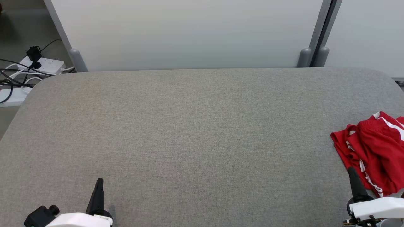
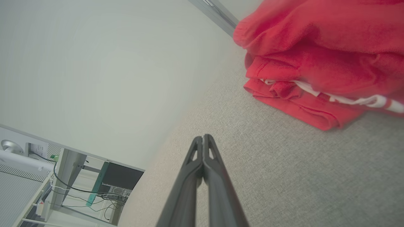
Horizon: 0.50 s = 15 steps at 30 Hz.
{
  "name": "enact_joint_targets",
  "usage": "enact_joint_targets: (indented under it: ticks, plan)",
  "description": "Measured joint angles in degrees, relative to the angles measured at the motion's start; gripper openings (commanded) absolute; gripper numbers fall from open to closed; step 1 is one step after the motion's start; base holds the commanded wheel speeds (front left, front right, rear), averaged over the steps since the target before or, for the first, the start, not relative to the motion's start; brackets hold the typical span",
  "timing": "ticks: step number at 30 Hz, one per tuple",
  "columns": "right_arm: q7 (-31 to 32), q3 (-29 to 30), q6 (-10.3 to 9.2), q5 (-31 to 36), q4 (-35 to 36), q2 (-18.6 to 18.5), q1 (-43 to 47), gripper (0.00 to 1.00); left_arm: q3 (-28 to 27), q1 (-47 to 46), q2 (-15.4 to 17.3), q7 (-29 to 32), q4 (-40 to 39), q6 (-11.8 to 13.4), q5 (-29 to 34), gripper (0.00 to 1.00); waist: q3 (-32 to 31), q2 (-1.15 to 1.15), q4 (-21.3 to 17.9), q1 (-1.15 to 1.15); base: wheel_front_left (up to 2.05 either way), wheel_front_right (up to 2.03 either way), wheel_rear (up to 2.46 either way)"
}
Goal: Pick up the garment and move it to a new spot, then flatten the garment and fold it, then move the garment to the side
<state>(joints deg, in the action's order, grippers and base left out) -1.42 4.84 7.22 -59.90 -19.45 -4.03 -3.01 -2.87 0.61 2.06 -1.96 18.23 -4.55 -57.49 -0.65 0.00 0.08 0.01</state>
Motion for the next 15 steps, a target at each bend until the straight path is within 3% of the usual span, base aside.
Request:
enact_joint_targets:
  ticks: [15]
  plan:
    - [2.15,0.52,0.0,-9.16,0.64,0.37,-0.07,0.0,-0.47,-1.16,0.01,2.09,-0.8,-0.52,-9.94,0.0,0.24,0.0,-0.03,0.0,0.0,0.0,0.0]
